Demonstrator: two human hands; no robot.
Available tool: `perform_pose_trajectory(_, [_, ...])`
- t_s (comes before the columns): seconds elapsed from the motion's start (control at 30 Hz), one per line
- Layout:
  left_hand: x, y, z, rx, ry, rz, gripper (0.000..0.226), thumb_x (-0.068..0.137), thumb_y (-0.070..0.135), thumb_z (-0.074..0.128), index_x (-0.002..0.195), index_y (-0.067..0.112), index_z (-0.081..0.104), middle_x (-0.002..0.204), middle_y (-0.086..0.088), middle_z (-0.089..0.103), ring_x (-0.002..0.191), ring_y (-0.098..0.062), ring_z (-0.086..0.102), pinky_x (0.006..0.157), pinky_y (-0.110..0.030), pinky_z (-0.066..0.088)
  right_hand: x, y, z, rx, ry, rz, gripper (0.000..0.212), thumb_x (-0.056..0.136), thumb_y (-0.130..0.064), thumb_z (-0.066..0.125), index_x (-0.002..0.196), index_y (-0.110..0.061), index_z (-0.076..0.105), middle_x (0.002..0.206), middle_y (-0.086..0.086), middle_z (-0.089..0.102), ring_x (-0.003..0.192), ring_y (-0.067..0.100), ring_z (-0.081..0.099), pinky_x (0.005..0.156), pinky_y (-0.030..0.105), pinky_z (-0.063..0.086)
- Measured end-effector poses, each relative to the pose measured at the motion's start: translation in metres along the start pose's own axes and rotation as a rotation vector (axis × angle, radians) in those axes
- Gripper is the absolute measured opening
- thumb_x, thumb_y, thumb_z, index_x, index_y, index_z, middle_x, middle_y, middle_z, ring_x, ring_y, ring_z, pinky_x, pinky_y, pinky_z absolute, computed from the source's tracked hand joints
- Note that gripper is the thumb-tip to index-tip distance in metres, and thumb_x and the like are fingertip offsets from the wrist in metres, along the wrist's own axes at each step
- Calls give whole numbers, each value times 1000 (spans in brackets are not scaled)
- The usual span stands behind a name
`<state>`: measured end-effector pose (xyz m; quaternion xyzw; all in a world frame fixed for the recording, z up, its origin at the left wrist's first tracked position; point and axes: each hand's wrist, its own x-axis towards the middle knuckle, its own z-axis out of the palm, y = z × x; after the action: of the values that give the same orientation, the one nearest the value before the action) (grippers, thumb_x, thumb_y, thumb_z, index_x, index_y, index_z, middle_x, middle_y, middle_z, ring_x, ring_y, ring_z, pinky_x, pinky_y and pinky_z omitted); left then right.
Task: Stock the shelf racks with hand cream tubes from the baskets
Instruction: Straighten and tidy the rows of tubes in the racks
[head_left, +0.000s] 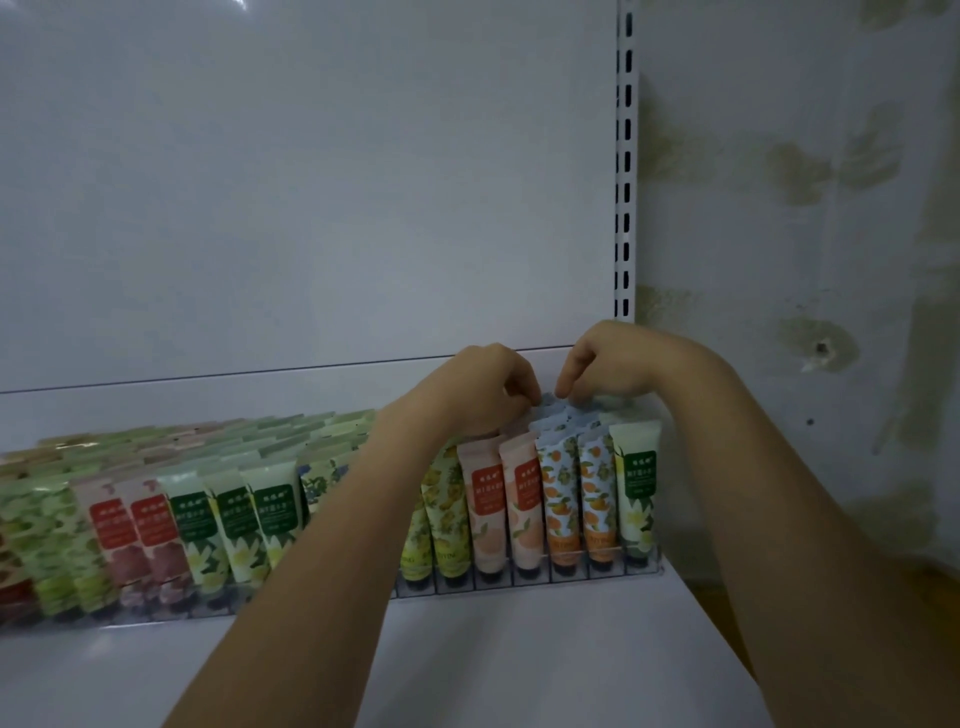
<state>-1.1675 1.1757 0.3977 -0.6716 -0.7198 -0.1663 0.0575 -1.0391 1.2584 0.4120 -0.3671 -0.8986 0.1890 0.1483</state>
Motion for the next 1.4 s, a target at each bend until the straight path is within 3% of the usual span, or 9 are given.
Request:
perform_pose_trajectory(0.23, [1, 0, 1, 28, -15, -4, 23, 91, 13, 50, 106, 18, 67, 111, 0, 65, 72, -6, 45, 71, -19, 36, 3, 2, 4, 12, 10, 16, 17, 83, -6, 63, 95, -16, 71, 78, -7, 58, 77, 10, 52, 60, 21, 42])
perform_pose_trajectory(0.4, [3, -9, 0, 53, 65, -39, 28, 91, 11, 46, 109, 18, 66, 115, -1, 64, 88, -14, 52, 80, -23, 41, 5, -1, 7, 103, 169, -70, 25, 90, -4, 52, 95, -20, 70, 111, 4, 64, 100, 18, 57, 85, 28, 45])
perform_pose_trajectory(0.5, [5, -15, 2, 79, 69, -62, 31, 91, 10, 43, 111, 19, 66, 118, -1, 64, 108, -18, 54, 93, -29, 44, 5, -6, 16, 112, 143, -107, 30, 92, -4, 46, 103, -19, 70, 120, 3, 62, 104, 19, 58, 86, 27, 47])
perform_pose_trajectory(0.63, [9, -20, 5, 108, 16, -82, 33, 92, 11, 42, 112, 21, 66, 118, 0, 64, 118, -20, 48, 101, -36, 41, 7, -8, 21, 23, 67, -92, 42, 90, 2, 39, 111, -19, 68, 121, 3, 63, 105, 19, 57, 79, 23, 44])
perform_pose_trajectory(0.87, [12, -24, 8, 113, 0, -81, 33, 91, 11, 43, 110, 23, 67, 116, -1, 65, 119, -21, 45, 102, -38, 40, 7, -6, 20, 0, 50, -92, 39, 92, -1, 40, 112, -20, 68, 122, 4, 62, 94, 17, 55, 65, 18, 41])
perform_pose_trajectory(0.97, [11, -26, 7, 79, 39, -89, 31, 90, 11, 45, 107, 23, 67, 115, -2, 65, 114, -19, 50, 99, -38, 43, 7, -7, 22, -5, 35, -97, 37, 93, -4, 41, 113, -22, 68, 124, 1, 61, 105, 18, 56, 77, 21, 41])
perform_pose_trajectory(1.1, [8, -30, 1, 22, 125, -93, 23, 89, 11, 50, 100, 21, 67, 111, 2, 65, 89, -12, 51, 86, -29, 46, 8, -8, 21, 8, 64, -107, 31, 93, -7, 46, 113, -20, 67, 119, 0, 62, 106, 18, 56, 84, 25, 45])
perform_pose_trajectory(1.23, [7, -31, 2, -2, 77, -88, 18, 87, 12, 55, 99, 21, 66, 108, 2, 66, 87, -11, 52, 83, -25, 45, 7, -7, 18, 22, 39, -86, 33, 92, -4, 43, 107, -17, 69, 83, -8, 56, 71, 8, 49, 57, 17, 39])
perform_pose_trajectory(1.4, [10, -30, 4, -20, 72, -67, 17, 87, 9, 55, 93, 22, 65, 104, 2, 68, 92, -14, 59, 83, -28, 48, 4, -8, 17, -10, 27, -99, 36, 92, -5, 41, 110, -20, 69, 106, 1, 61, 85, 12, 49, 57, 14, 38])
